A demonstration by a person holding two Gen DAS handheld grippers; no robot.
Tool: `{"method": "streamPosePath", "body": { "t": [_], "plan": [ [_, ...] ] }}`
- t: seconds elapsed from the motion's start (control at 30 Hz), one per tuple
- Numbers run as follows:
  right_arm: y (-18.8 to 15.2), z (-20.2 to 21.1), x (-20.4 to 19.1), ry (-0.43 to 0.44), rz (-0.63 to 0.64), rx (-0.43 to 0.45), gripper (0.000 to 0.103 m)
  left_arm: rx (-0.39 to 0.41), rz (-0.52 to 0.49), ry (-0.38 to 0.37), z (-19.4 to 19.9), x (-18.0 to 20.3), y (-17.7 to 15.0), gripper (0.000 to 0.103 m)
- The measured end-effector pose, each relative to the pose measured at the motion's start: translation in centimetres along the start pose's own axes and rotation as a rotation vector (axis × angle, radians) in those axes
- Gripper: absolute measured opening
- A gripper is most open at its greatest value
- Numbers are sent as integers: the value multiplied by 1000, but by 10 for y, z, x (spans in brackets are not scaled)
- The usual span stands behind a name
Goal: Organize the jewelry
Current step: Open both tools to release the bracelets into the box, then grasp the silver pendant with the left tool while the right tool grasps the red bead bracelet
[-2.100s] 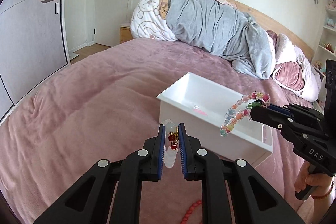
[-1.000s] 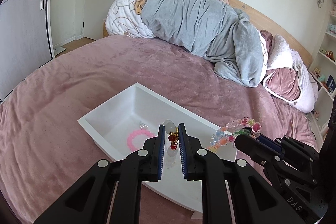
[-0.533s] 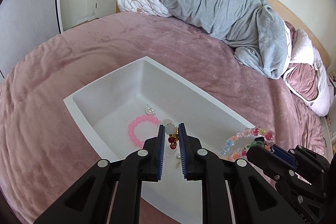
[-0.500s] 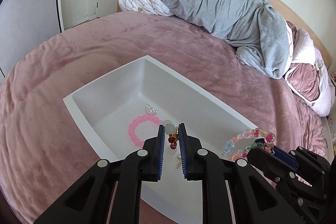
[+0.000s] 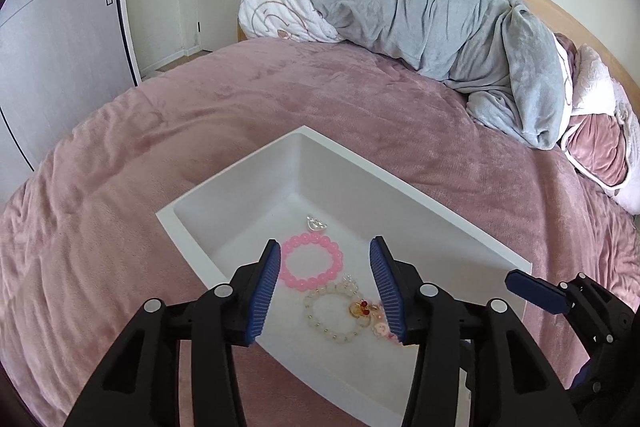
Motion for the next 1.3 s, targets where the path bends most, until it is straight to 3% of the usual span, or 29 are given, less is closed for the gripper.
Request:
{"method": "streamPosePath", "body": {
  "t": [0.07, 0.27, 0.47, 0.67, 0.8, 0.93, 1.07, 1.3],
  "plan": [
    [3, 6, -3, 9, 6, 21, 72, 11, 5, 3, 8, -8, 2, 54],
    [14, 34, -24, 7, 42, 105, 83, 53, 2, 43, 38, -34, 6, 73],
    [20, 58, -48, 98, 7, 148, 86, 102, 2, 91, 71, -66, 10, 84],
    [19, 79, -83, 92, 68, 208, 89, 141, -9, 123, 102, -103, 7, 88],
    [16, 80, -104, 153, 84, 199, 96, 150, -28, 148, 118, -130, -6, 90],
    [9, 77, -126, 173, 111, 189, 96, 132, -30, 137, 125, -160, -27, 91],
    [0, 76, -148, 150, 175, 207, 96, 90, -57, 121, 121, -186, -54, 91],
    [-21, 60, -187, 111, 323, 205, 96, 102, -51, 98, 119, -229, -86, 91]
  ]
}}
Point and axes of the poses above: each gripper's, at about its wrist camera, not at the fingertips, and z roughly against the way its jaws point, x to its right, y to its top, the point moved 2 cm from there along -z, roughly the way its jaws point, and after that the axes turned 2 degrees about -z, right-handed, at the moved point
